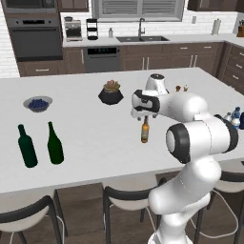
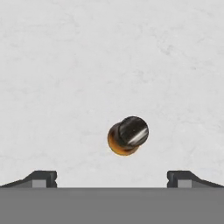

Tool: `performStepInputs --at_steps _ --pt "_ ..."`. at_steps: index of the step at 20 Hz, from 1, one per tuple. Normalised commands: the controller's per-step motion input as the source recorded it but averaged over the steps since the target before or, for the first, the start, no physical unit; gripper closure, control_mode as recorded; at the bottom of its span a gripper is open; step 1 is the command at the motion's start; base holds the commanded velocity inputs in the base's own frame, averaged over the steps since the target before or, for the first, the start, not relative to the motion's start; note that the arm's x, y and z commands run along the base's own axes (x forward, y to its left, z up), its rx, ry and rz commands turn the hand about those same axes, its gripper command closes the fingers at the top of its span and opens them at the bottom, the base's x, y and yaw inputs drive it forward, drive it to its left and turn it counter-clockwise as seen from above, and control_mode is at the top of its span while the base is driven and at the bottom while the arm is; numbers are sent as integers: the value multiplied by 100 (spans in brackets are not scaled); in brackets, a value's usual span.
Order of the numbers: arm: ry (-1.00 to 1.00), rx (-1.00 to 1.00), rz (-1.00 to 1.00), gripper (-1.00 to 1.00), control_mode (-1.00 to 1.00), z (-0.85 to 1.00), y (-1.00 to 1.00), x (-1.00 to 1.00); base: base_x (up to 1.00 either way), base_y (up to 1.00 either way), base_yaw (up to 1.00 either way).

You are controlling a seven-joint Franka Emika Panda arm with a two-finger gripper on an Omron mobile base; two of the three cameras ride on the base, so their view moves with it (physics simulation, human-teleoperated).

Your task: Move the plastic bottles in the middle to the plastics group, and the glass bottles in the middle to the glass group.

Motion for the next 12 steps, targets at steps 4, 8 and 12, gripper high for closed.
performStepInputs --at_steps 4,8,12 --pt "6 0 0 -100 -100 -13 -5 4 0 0 0" --pt "3 0 0 -100 -100 -4 0 15 0 0 0" --pt "0 0 0 -100 -100 -2 0 27 0 0 0"
